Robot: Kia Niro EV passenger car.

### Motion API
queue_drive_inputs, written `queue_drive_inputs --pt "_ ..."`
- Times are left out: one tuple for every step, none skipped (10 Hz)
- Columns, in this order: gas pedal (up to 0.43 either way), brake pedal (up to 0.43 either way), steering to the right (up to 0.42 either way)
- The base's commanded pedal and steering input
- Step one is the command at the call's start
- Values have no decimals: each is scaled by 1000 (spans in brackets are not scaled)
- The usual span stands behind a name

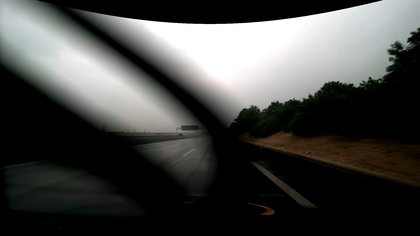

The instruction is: Follow the waypoints while adhering to traffic rules and regulations

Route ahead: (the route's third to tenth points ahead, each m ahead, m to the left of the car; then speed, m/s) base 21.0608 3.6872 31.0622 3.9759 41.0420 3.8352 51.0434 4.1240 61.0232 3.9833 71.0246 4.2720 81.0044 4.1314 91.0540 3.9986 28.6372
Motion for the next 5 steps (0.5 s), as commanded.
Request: queue_drive_inputs --pt "220 0 -1" --pt "220 0 -1" --pt "220 0 0" --pt "220 0 -1" --pt "220 0 0"
